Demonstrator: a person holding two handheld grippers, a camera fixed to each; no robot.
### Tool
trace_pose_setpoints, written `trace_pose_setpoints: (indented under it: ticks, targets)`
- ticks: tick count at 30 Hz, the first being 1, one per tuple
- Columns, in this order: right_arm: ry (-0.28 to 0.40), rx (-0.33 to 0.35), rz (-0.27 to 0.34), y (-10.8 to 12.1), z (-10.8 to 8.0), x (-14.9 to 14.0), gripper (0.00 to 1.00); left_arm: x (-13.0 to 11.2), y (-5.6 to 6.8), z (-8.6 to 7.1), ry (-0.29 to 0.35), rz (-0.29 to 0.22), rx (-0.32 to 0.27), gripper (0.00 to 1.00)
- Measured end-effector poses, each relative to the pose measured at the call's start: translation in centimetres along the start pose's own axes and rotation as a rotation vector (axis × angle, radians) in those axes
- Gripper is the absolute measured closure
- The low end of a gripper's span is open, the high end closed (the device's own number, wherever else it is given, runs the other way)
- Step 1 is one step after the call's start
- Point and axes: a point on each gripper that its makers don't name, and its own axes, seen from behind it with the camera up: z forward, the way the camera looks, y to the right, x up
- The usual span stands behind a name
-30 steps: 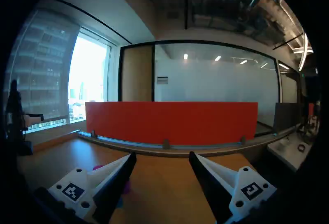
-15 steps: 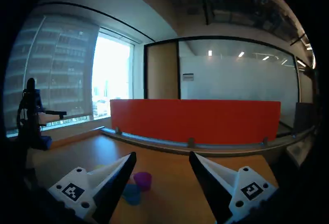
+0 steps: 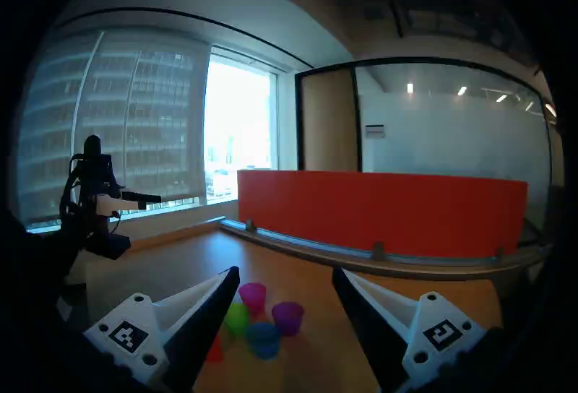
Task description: Pour water
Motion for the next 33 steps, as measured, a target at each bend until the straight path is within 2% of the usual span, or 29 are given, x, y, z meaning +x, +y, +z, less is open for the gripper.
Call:
trace_pose_setpoints:
  ticks: [8,14,21,29,33]
  targets:
    - [-0.039,0.057,-0.018,-0.9,0.6,-0.8,0.01,-1.4,0.1,0.3,-0.046,0.042,-0.047,0.01]
    - [-0.082,0.102,-0.015,-1.2,0.7,-1.4,0.01,-3.1,1.1,0.5,-0.097,0.069,-0.108,0.01]
    - [-0.132,0.115,-0.048,-1.0,0.9,-2.2,0.01,-4.7,1.9,0.8,-0.144,0.08,-0.167,0.01]
    - [-0.202,0.153,-0.073,-1.2,0.9,-4.0,0.01,-5.7,1.5,1.2,-0.178,0.087,-0.183,0.01]
    - [-0.229,0.164,-0.099,-1.3,1.2,-5.0,0.01,-6.5,1.6,1.5,-0.192,0.096,-0.198,0.01]
